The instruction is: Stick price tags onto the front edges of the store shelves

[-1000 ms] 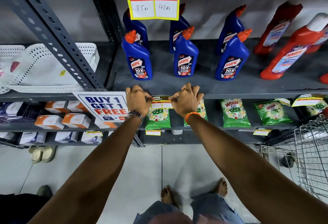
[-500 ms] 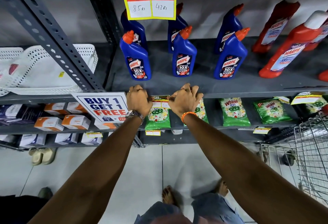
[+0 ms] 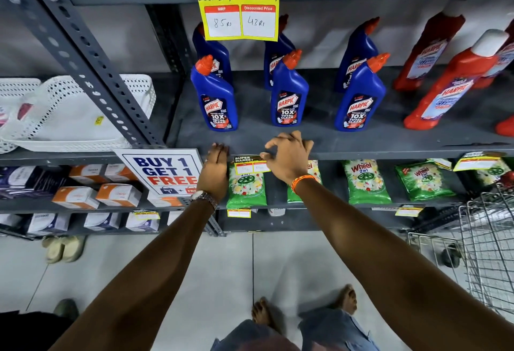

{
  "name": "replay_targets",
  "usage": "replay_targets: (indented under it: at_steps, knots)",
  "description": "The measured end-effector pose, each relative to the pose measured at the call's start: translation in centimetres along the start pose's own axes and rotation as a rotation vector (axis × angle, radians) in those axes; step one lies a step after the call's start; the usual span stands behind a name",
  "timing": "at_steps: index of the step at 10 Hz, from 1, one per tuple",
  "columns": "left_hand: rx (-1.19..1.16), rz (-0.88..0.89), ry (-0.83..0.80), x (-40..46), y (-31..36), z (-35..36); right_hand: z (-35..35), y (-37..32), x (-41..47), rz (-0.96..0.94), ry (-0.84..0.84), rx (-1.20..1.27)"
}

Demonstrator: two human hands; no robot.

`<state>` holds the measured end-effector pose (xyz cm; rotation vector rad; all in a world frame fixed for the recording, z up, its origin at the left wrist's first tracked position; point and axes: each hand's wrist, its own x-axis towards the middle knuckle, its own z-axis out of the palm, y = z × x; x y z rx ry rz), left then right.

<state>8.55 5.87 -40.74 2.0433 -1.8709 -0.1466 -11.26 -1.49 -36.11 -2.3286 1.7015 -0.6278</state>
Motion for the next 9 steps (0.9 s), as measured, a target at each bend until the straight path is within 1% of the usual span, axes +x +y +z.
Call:
replay_targets:
  at_steps: [1,2,3,4,5,6,7,8,9]
  knots:
    - [0.081,0.006,-0.033,-0.8,0.1,0.9,0.3,-1.1,0.8,-0.151,-0.091,-0.076]
    - [0.078,0.007,-0.058,-1.3,-0.1,0.9,0.5,-1.7,1.3,-0.216,-0.124,-0.140]
    - [0.058,0.015,-0.039,-1.2,-0.9,1.1,0.7,-1.5,2.0,-0.233,-0.104,-0.147]
    - [0.057,0.035,-0.029,-1.3,-1.0,1.0,0.9,-0.8,2.5,-0.295,-0.090,-0.192]
    - [0.057,0.049,0.000,-1.4,-1.3,0.9,1.1,-0.4,2.6,-0.404,-0.077,-0.298]
    - [0.036,0.055,0.026,-1.4,-1.2,1.0,1.2,-0.5,2.6,-0.445,-0.063,-0.373]
    - [0.021,0.053,0.077,-1.2,-1.0,1.5,1.6,-0.6,2.1,-0.434,-0.054,-0.389]
    - [0.006,0.031,0.054,-1.4,-0.7,1.0,0.9,-1.7,2.1,-0.411,-0.100,-0.407]
    - [0.005,0.031,0.081,-1.3,-1.1,1.3,0.8,-1.0,2.3,-0.361,-0.100,-0.287]
